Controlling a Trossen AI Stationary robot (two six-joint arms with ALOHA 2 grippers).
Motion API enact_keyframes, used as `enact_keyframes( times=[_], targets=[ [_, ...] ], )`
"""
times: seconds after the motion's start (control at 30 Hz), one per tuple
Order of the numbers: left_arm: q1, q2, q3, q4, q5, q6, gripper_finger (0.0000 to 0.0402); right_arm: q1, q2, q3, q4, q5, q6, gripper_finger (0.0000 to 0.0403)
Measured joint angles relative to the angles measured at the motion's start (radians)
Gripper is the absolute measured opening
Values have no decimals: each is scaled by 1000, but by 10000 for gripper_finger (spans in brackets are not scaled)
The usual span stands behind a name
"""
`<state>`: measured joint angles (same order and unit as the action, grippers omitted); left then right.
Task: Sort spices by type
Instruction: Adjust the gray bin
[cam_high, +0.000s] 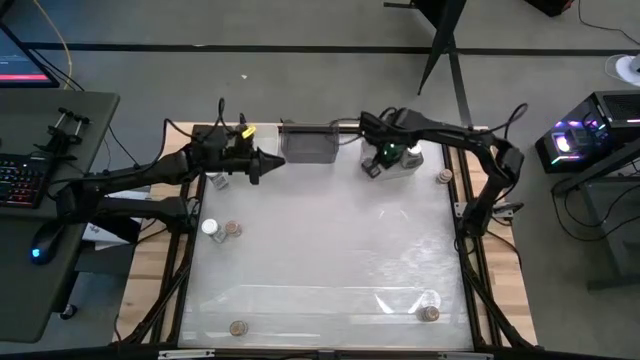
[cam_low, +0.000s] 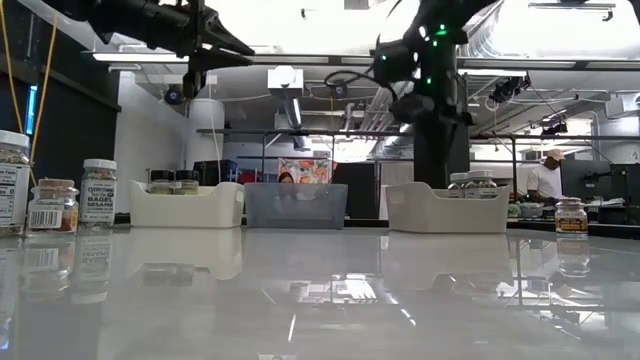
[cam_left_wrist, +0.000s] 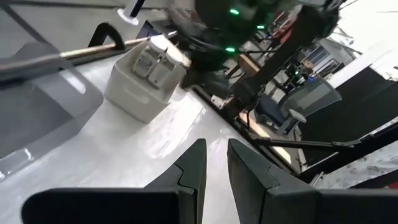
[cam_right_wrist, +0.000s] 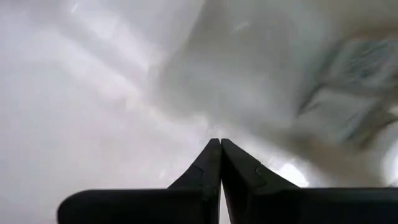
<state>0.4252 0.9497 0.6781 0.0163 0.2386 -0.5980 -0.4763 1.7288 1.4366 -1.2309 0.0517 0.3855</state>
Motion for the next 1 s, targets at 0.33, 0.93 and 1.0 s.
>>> enact_keyframes(
  times=[0.33, 0.93, 1.0],
  targets=[
    [0, 0, 0, -12, -15, 0, 54, 145, 55, -32, 57, 27, 109, 0],
    [0, 0, 0, -11, -16, 0, 54, 18, 117, -33, 217, 71, 166, 0],
    [0, 0, 0, -11, -16, 7, 54, 14, 116, -33, 219, 44, 165, 0]
  ],
)
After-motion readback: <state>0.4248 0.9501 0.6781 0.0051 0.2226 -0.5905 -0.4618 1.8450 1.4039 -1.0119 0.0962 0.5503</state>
